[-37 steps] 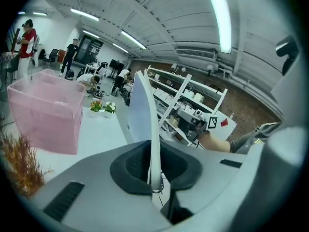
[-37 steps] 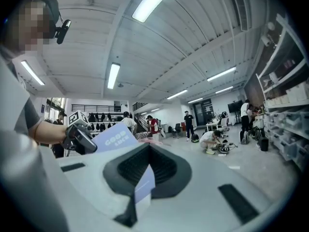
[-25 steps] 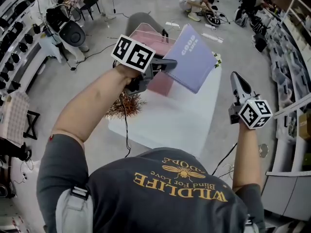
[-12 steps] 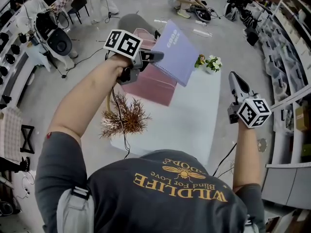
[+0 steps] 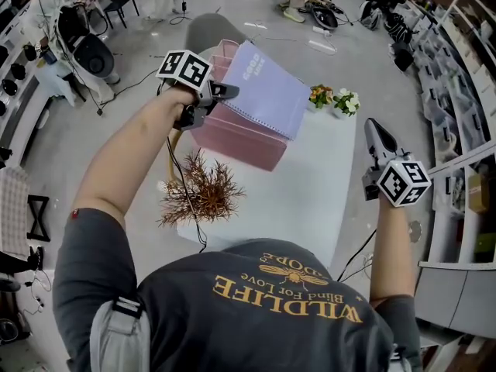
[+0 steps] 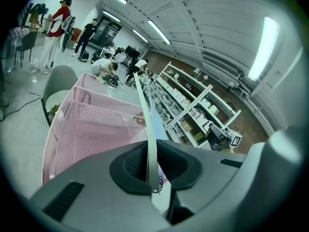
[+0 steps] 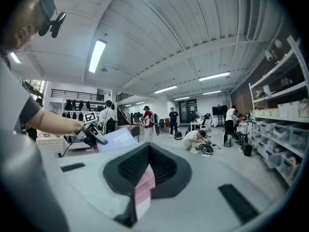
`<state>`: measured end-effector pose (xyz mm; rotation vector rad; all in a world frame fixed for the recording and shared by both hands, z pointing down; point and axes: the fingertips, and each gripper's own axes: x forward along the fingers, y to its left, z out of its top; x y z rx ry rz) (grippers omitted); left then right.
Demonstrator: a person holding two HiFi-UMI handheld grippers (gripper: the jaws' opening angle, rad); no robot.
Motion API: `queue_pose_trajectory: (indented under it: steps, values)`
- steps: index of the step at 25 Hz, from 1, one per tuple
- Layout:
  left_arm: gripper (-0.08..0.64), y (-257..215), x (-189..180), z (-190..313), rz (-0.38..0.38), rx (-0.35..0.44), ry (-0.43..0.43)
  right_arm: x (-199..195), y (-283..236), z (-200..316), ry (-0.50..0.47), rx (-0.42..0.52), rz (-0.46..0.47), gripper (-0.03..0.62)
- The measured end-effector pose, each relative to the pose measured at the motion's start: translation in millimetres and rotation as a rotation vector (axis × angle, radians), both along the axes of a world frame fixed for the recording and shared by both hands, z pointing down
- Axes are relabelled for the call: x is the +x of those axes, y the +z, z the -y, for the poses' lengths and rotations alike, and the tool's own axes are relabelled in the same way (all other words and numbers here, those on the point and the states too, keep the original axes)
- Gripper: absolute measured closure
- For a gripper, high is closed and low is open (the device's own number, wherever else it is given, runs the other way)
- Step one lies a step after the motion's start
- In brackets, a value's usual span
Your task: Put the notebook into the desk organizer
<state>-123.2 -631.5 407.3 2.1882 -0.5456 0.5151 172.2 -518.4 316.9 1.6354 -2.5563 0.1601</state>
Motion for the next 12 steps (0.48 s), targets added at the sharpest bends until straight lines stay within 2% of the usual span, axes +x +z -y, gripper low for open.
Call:
queue_pose_trajectory:
  steps: [4, 8, 12]
  values:
    - [0.514, 23.1, -11.5, 7.4, 0.069, -0.022, -0.024, -7.8, 7.7, 5.8, -0.005, -0.016, -0.008, 0.592]
    - [0.514, 25.9, -28.1, 21.8, 0.135, -0.004, -0.072, -10.2, 9.1, 5.7, -0.004, -0.025, -0.017, 0.592]
    - [0.489, 36.6, -46.4, 30.3, 0.282, 0.048, -0.097, -9.0, 11.8, 3.4, -0.001, -0.029, -0.023, 0.592]
